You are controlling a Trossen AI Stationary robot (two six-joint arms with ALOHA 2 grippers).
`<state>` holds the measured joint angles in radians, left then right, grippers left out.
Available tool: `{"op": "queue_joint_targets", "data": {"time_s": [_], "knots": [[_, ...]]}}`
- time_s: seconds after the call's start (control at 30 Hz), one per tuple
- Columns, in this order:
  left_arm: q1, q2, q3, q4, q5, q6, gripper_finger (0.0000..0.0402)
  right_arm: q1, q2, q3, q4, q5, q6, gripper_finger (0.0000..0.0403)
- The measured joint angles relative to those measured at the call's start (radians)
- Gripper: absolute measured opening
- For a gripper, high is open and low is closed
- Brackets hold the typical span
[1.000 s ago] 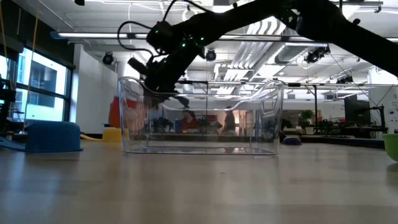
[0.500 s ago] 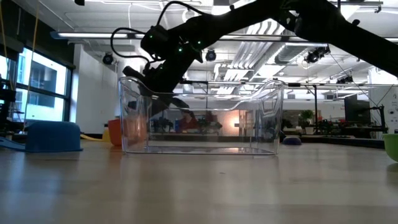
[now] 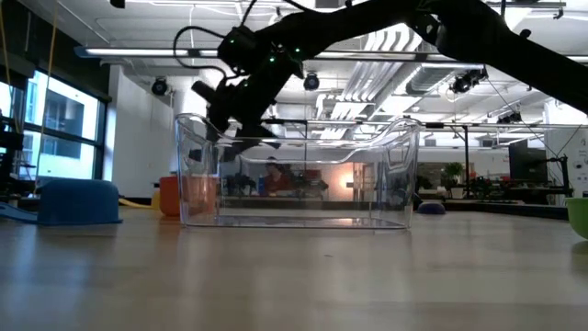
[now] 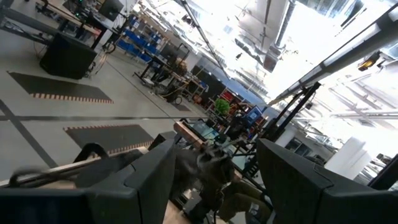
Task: Nest measuring cups in basket
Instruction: Stack the blue measuring cup on top of the red measuring cup
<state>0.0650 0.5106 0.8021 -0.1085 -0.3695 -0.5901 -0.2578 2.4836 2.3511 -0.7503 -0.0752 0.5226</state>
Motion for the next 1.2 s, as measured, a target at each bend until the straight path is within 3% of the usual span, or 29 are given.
{"op": "queue_joint_targets", "data": {"time_s": [0.2,0.43,0.63,0.73,0.83,1.0,1.1,1.2], "knots": [[0.000,0.000,0.000,-0.019,0.000,0.003,0.0218,-0.032,-0.055,-0.004,-0.157,-0.014,-0.152,0.0183],[0.000,0.000,-0.001,-0.109,0.008,-0.009,0.0218,-0.077,-0.168,-0.009,-0.377,0.018,-0.386,0.0152],[0.000,0.012,-0.001,-0.198,0.064,-0.059,0.0218,-0.115,-0.255,-0.011,-0.514,0.021,-0.479,0.0138],[0.000,0.020,-0.001,-0.235,0.094,-0.071,0.0218,-0.131,-0.320,-0.073,-0.499,0.022,-0.482,0.0138],[0.000,0.033,-0.001,-0.259,0.118,-0.093,0.0218,-0.138,-0.453,-0.262,-0.389,0.038,-0.467,0.0138],[0.000,0.054,0.000,-0.338,0.173,-0.117,0.0218,-0.122,-0.773,-0.789,-0.066,0.037,-0.296,0.0138],[0.008,0.100,0.001,-0.473,0.213,-0.160,0.0218,-0.098,-0.963,-1.043,0.110,0.031,-0.170,0.0138],[0.023,0.170,0.001,-0.682,0.321,-0.250,0.0218,-0.076,-1.098,-1.222,0.232,0.029,-0.045,0.0138]]}}
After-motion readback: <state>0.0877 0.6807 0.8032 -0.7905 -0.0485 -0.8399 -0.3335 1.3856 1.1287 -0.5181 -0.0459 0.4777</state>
